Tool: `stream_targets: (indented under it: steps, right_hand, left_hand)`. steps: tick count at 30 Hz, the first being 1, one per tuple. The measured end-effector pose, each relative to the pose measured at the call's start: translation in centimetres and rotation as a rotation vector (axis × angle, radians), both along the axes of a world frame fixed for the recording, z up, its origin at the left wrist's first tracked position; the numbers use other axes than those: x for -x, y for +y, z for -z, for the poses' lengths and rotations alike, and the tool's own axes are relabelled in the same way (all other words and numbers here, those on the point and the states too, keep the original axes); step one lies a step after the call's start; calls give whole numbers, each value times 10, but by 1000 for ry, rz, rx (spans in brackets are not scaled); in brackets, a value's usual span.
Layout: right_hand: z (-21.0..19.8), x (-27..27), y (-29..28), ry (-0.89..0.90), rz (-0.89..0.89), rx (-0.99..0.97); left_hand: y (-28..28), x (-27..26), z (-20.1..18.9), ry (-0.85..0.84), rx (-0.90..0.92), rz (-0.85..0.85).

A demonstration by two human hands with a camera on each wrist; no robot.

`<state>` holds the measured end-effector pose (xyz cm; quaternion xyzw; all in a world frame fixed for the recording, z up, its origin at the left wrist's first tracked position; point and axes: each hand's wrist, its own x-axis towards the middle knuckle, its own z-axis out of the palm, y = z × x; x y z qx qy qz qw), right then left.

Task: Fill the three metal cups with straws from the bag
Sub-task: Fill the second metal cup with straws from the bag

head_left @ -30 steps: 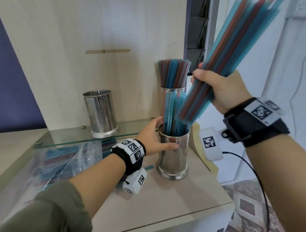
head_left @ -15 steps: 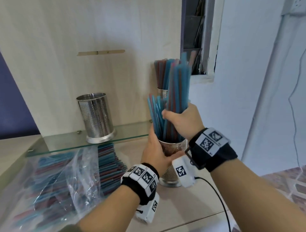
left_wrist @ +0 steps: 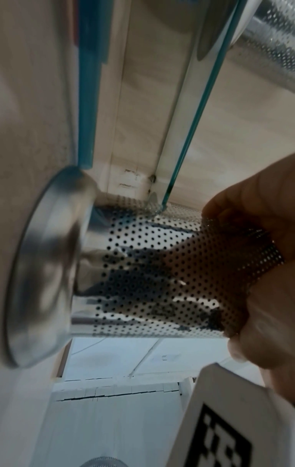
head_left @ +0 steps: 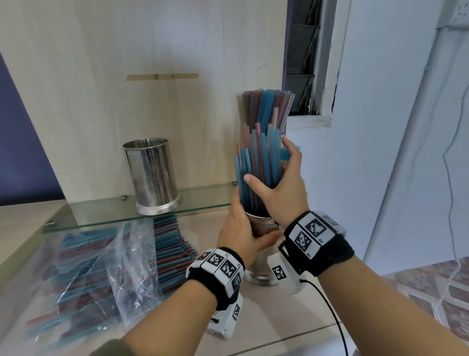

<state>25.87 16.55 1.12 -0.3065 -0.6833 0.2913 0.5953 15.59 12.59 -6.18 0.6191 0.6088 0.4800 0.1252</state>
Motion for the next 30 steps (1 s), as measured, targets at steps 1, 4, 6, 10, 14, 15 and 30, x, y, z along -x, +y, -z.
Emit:
stream_targets:
  steps: [1, 4, 6, 10, 14, 15, 30]
  right_hand:
    - [-1, 0, 0, -8, 4, -23]
    - [-6, 1, -1, -19, 15, -117]
    - [-12, 1, -1, -33, 15, -174]
    - [-29, -4, 1, -113, 35, -319]
    - [-48, -18, 4, -352, 100, -516]
    - [-53, -22, 6, -404, 117, -562]
    - [-60, -30, 36, -420, -73, -351]
  left_hand:
    - [0, 0, 0, -9, -5, 0]
    - [-1, 0, 0, -29, -3, 4]
    - [-1, -1, 0, -57, 1, 10]
    - [2, 0, 2, -56, 16, -15]
    - [2, 1, 0, 12, 1, -31]
    - [1, 1, 0, 15, -6, -27]
    - [-1, 4, -3, 32, -31, 3]
